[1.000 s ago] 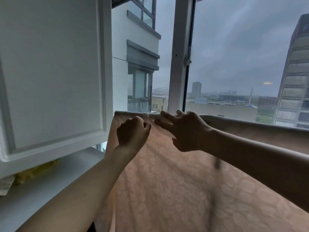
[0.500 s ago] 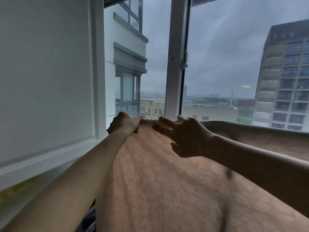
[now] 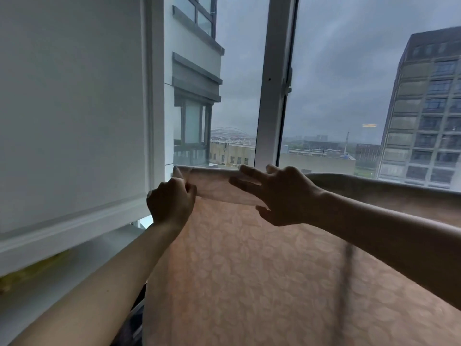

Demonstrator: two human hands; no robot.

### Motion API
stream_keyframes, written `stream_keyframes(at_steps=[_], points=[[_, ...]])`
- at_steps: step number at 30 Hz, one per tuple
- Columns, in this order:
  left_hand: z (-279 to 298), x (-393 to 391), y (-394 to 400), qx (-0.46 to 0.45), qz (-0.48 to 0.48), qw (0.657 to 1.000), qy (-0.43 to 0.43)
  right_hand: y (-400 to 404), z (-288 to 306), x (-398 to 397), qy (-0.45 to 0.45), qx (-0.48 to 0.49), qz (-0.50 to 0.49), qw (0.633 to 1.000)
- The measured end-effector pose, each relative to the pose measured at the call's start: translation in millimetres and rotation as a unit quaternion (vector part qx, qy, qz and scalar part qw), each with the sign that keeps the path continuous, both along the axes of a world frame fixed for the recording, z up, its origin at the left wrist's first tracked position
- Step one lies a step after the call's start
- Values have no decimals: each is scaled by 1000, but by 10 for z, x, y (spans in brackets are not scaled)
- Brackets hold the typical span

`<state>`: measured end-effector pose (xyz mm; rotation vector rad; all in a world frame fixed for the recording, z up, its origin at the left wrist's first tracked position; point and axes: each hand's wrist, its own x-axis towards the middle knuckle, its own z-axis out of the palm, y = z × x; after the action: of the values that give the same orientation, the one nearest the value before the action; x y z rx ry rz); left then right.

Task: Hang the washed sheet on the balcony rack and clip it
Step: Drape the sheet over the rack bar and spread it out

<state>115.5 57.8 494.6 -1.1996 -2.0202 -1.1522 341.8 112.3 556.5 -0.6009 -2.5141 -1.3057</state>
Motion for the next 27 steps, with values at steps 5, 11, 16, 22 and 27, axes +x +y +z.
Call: stream_keyframes(at_steps=[5,11,16,22,27], points=[[-40,48,-4,10,-26,1000,11,-7,-31,-199,-14,-8,6,1000],[-45,26,20,14,-83,996,12,-7,-49,-535,-8,-11,9,1000],[-72,-120,100,13,-80,997,-20,51,-75,-717,-5,-13,-3,1000],[10,-404,204,44,-60,991,-114,111,-94,-725,-9,-9,-7,1000],[286,-568,384,38,-67,974,-212,137,-87,-725,-11,1,-3,1000]])
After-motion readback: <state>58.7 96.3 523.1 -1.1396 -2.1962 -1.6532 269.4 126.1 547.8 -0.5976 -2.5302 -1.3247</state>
